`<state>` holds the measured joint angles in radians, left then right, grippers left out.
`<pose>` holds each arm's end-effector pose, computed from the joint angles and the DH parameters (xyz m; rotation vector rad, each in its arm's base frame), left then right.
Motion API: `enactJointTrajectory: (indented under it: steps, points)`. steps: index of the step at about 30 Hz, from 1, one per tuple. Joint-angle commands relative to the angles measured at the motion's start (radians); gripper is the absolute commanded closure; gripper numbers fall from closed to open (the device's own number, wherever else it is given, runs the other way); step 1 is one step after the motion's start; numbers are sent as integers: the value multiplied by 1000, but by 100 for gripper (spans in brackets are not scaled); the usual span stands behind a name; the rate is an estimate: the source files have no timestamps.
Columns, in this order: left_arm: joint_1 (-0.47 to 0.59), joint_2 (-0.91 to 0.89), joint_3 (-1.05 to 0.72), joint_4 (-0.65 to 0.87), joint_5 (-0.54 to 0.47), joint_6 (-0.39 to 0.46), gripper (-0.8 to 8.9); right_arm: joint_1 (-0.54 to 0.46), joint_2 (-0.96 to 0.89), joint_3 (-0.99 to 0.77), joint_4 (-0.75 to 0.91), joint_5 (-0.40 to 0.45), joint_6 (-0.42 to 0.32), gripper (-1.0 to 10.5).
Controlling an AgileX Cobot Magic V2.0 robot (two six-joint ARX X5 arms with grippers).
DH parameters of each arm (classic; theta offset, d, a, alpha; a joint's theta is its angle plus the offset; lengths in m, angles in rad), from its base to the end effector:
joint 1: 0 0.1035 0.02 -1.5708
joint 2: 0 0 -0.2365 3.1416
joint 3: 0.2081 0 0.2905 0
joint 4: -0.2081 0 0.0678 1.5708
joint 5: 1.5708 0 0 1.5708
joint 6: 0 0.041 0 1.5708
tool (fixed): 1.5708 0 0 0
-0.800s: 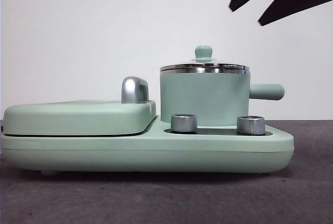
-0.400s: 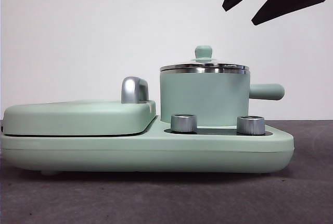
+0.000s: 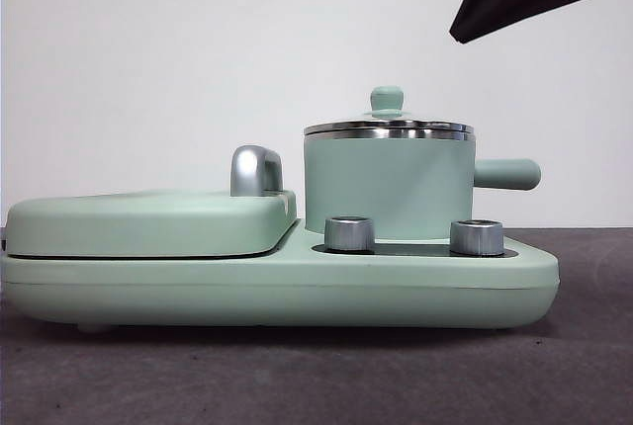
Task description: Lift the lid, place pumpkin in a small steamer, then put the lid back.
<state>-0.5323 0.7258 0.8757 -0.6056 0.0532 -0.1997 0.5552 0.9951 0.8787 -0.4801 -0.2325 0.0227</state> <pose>0.1823 -0.1099 0.3144 -0.0811 0.5040 -0.5275 0.2241 0.1501 0.2680 -0.0774 0.6124 0.7567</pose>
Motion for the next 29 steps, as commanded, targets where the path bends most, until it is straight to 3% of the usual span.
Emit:
enactJointTrajectory:
  steps: [1,10,12,14,17,21,29]
  points:
    - [-4,3,6,8,2,4,807,6,4,6,33,0,-3,929]
    - [-4,5,6,7,2,4,807,5,4,6,84,0,-3,929]
    - [3,5,5,6,-5,104,807,5,4,6,94,0,-4,929]
    - [30,-10,-14,14,-6,131,807,5,4,6,94,0,-4,929]
    - [120,-89,-142,150,-5,188,807,5,4,6,94,-1,-4,929]
    - [268,-267,-392,347,-6,181,807,5,4,6,94,0,-3,929]
    - [448,-585,-685,397,-60,188,807,5,4,6,94,0,-4,929]
